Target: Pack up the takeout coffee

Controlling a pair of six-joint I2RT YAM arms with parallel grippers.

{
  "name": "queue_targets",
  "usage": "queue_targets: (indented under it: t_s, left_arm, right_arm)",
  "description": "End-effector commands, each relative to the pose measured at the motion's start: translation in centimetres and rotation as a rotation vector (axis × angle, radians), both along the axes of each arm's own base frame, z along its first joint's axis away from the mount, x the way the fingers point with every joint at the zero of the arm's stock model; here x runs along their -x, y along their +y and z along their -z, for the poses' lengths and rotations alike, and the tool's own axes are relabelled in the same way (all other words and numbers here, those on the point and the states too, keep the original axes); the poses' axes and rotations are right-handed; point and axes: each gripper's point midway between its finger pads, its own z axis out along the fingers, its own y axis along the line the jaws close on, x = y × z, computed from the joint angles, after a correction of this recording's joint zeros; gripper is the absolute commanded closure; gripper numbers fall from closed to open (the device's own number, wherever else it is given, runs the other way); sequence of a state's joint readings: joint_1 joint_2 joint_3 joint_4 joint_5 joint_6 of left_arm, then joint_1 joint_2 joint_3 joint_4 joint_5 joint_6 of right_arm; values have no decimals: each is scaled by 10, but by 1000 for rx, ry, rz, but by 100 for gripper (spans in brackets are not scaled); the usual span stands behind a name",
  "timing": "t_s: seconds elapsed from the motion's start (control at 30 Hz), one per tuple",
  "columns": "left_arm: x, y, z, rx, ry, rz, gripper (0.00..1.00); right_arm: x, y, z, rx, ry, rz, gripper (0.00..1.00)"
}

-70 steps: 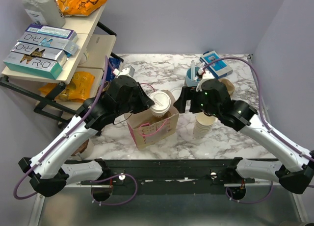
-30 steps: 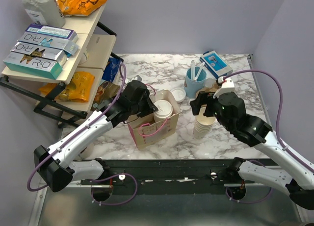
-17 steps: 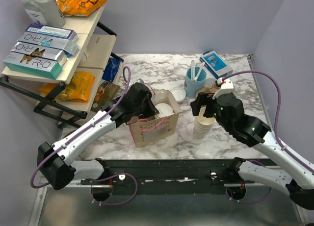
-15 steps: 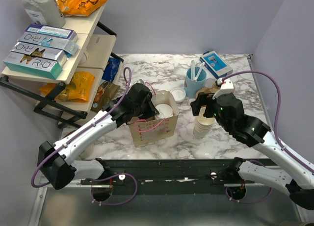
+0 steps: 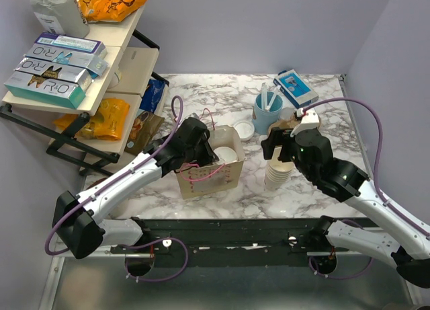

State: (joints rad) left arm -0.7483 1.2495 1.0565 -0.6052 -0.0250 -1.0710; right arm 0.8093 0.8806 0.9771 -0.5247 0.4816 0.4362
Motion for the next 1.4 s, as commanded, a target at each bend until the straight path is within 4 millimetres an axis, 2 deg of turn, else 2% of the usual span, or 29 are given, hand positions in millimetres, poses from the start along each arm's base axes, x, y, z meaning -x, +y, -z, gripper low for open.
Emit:
queue_targets:
  t_s: [0.0, 0.3, 0.57, 0.7, 0.93, 1.07, 1.17, 1.37]
  left_arm:
    - [5, -2, 9, -9, 37, 5, 100]
    - [5, -3, 15, -23, 51, 10, 99]
    - [6, -1, 19, -33, 56, 7, 87]
    - [6, 0, 21, -46, 63, 9, 85]
    - [7, 0, 21, -50, 69, 5, 69]
    - [7, 1, 20, -53, 71, 1, 54]
    - [7, 2, 21, -58, 74, 0, 48]
    - [8, 2, 20, -55, 75, -2, 46]
  right_arm:
    - [-4, -3, 0, 1, -18, 23, 0]
    - [-3, -3, 4, 5, -9, 20, 0]
    - [-4, -2, 7, 8, -3, 21, 0]
    - [-2, -2, 9, 2, 1, 19, 0]
    - [-2, -3, 12, 2, 6, 24, 0]
    - [-2, -3, 11, 1, 4, 27, 0]
    - [-2, -3, 11, 0, 6, 27, 0]
    - [-3, -3, 11, -2, 5, 30, 0]
